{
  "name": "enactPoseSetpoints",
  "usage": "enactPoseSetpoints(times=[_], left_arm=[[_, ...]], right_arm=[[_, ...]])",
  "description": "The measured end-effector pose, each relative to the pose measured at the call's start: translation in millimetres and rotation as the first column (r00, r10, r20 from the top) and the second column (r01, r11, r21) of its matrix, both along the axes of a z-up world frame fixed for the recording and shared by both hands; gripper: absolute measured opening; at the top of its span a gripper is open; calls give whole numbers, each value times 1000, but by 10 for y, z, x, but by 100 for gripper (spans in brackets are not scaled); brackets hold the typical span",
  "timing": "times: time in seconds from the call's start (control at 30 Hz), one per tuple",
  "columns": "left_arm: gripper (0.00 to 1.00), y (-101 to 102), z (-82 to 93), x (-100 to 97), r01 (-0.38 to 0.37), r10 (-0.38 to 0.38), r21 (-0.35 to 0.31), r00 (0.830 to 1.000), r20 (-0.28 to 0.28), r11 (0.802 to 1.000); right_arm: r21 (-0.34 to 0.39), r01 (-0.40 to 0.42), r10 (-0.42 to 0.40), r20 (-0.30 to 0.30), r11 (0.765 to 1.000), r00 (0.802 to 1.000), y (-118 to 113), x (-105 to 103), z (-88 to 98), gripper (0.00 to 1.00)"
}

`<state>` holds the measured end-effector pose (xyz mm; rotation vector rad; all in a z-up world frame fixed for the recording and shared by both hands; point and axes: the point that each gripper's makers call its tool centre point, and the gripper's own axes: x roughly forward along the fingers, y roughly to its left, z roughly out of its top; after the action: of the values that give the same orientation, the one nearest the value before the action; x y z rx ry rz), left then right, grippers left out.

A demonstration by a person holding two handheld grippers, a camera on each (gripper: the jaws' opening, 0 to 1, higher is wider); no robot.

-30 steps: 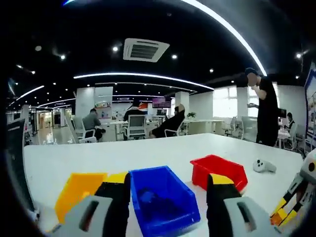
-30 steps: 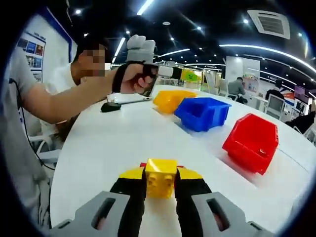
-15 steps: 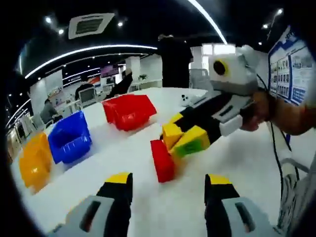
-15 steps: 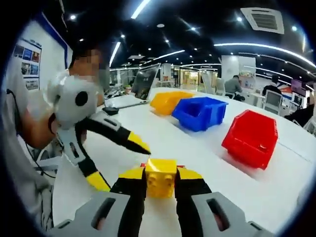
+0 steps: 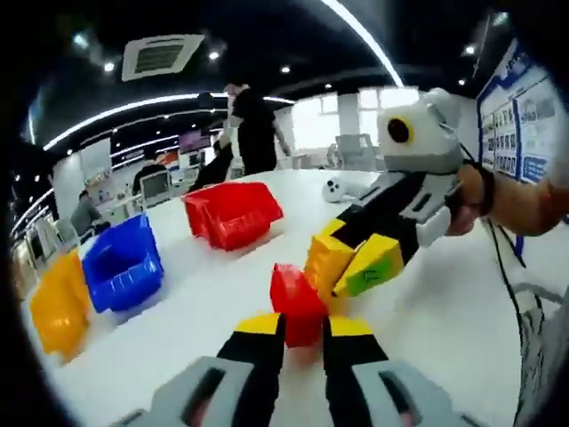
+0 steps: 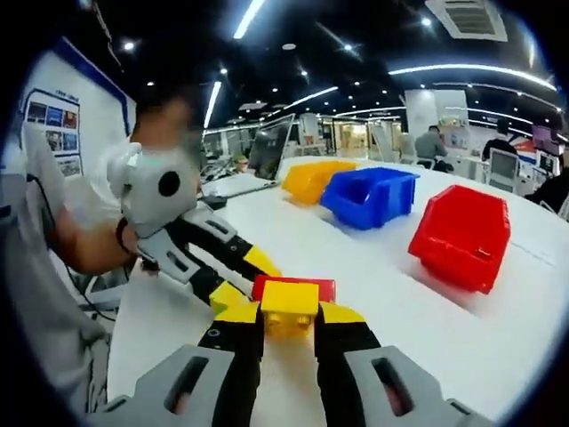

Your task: Take apart the toy blocks one by one and place each separated block into its matching bin, sorting the blocks by their type until all the connected pieces are disassembled and separated into the correct bins

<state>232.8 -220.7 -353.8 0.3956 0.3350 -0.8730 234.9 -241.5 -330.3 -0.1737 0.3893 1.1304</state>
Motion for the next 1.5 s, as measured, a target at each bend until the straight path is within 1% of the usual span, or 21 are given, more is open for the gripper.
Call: enactPoseSetpoints(times=[0.03, 0.13, 0.23, 0.27, 0.33, 0.37, 0.4, 0.43, 0.7, 0.73, 0.77, 0.8, 0.83, 0.87, 0.9, 0.97, 1.03, 1.2, 1.27, 1.4, 1.5], left_arm=[[19, 12, -8, 1, -1, 1, 19, 1000, 1, 1000], [18, 45, 9, 29, -16, 15, -20, 999, -50, 1000], [17, 54, 2, 30, -22, 19, -46, 997, -74, 999], [17, 54, -9, 34, -25, 21, -46, 997, -78, 999], [17, 66, -59, 34, -26, 21, -49, 994, -104, 998], [16, 82, -56, 46, -22, 15, -65, 994, -107, 998], [16, 75, -73, 21, -21, 5, -102, 989, -151, 995], [16, 83, -89, 16, -20, 0, -116, 985, -173, 993], [14, 145, -106, 43, -25, 5, -104, 982, -189, 994], [14, 159, -29, 79, -52, 23, -164, 984, -174, 985], [14, 179, -16, 69, -60, 23, -179, 980, -199, 982], [14, 220, 5, 91, -59, 33, -151, 985, -168, 987], [14, 291, 0, 135, -67, 63, -35, 995, -82, 997], [14, 324, -37, 130, -64, 67, 50, 996, -62, 997], [14, 305, -22, 132, -63, 66, 64, 997, -39, 996], [15, 193, 0, 68, -52, 51, -8, 995, -86, 999], [15, 186, -16, 59, -73, 60, -78, 985, -159, 994], [16, 250, -198, 47, -122, 87, -122, 962, -260, 985], [16, 238, -168, 18, -122, 73, -167, 959, -273, 978], [17, 261, -161, 13, -133, 88, -169, 964, -250, 977], [17, 271, -159, -17, -135, 83, -189, 962, -259, 973]], right_arm=[[-6, -4, 4, 9, 1000, 1000, 11, 0, 1, 23], [-20, -14, 14, 27, 1000, 1000, 22, -3, -4, 23], [-33, -25, 27, 49, 999, 998, 32, 1, -6, 22], [-47, -33, 36, 68, 998, 997, 38, -1, -6, 22], [-130, -61, 83, 172, 990, 982, 55, -9, -16, 22], [-156, -63, 94, 198, 986, 976, 66, -24, -3, 22], [-180, -74, 112, 213, 981, 971, 84, -40, 3, 22], [-192, -80, 122, 219, 978, 968, 101, -51, 9, 22], [-198, -111, 152, 207, 974, 966, 104, -69, 3, 21], [-252, -124, 188, 247, 960, 951, 68, -63, 26, 22], [-248, -116, 185, 275, 962, 944, 83, -54, 43, 22], [-260, -99, 184, 326, 961, 927, 80, -32, 46, 23], [-265, -104, 192, 330, 959, 924, 81, -67, 31, 23], [-267, -113, 193, 297, 957, 935, 75, -91, 32, 23], [-269, -110, 190, 291, 957, 938, 69, -93, 39, 23], [-274, -96, 183, 312, 957, 932, 65, -65, 34, 23], [-243, -84, 155, 291, 966, 944, 43, -48, 36, 23], [-196, -64, 113, 251, 979, 961, -15, -37, 20, 23], [-190, -62, 109, 247, 980, 963, -17, -37, 10, 23], [-188, -59, 105, 244, 980, 964, -23, -28, 8, 23], [-193, -51, 98, 245, 980, 965, -32, -1, 6, 23]])
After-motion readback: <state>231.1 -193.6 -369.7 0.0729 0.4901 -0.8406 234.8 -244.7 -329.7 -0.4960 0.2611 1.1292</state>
